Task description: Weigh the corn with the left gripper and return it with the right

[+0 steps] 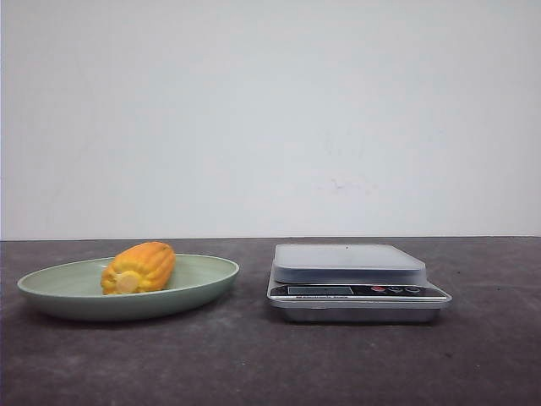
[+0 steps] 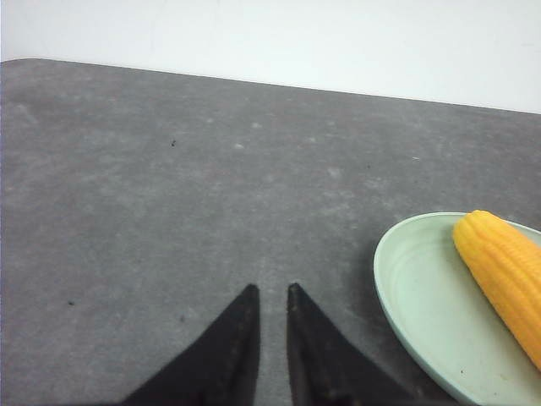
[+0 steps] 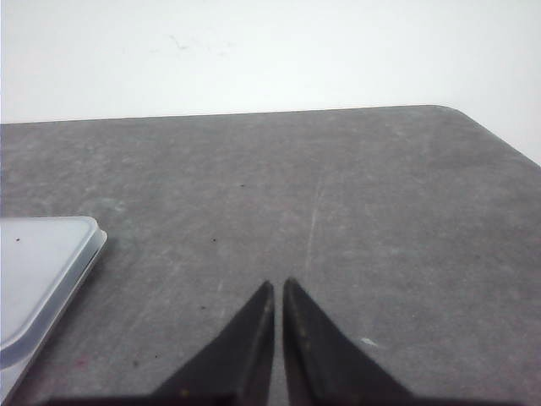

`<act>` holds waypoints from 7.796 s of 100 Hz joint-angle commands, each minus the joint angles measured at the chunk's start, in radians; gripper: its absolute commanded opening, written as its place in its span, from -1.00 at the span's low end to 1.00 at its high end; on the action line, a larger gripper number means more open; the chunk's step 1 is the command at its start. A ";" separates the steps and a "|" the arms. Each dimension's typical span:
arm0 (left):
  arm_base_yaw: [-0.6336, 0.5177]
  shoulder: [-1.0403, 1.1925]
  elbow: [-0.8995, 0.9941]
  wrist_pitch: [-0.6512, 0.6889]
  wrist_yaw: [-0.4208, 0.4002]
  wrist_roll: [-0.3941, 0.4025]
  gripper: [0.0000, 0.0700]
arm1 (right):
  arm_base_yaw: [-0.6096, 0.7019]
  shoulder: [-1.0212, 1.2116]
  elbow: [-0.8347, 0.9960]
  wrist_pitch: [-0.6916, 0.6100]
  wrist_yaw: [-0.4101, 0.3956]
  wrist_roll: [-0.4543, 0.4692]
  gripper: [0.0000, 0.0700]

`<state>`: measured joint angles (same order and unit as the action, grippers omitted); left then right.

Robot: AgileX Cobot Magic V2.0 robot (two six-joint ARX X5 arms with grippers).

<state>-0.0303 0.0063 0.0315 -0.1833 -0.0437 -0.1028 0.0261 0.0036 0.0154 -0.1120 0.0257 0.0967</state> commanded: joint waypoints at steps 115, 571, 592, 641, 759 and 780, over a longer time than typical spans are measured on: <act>-0.019 0.134 0.237 0.095 -0.016 -0.231 -0.96 | 0.005 0.150 0.277 -0.101 -0.010 0.237 -0.99; -0.684 1.435 1.607 -0.486 -0.327 -0.066 0.48 | 0.069 0.563 0.813 -0.509 -0.237 0.097 0.55; -0.573 1.165 1.607 -0.674 -0.492 -0.055 0.47 | 0.126 0.642 0.813 -0.481 -0.247 0.097 0.55; -0.518 0.609 1.602 -1.279 -0.719 -0.272 0.21 | 0.298 0.894 0.813 -0.297 -0.253 0.113 0.66; -0.449 0.337 1.319 -1.280 -0.461 -0.261 0.23 | 0.531 1.643 1.034 -0.143 -0.066 0.244 -0.81; -0.449 0.337 1.319 -1.280 -0.460 -0.257 0.23 | 0.561 1.614 1.042 -0.121 -0.036 0.235 -1.00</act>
<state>-0.4759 0.3454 1.3392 -1.4242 -0.5018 -0.3763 0.5690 1.6295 1.0317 -0.2428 -0.0177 0.3305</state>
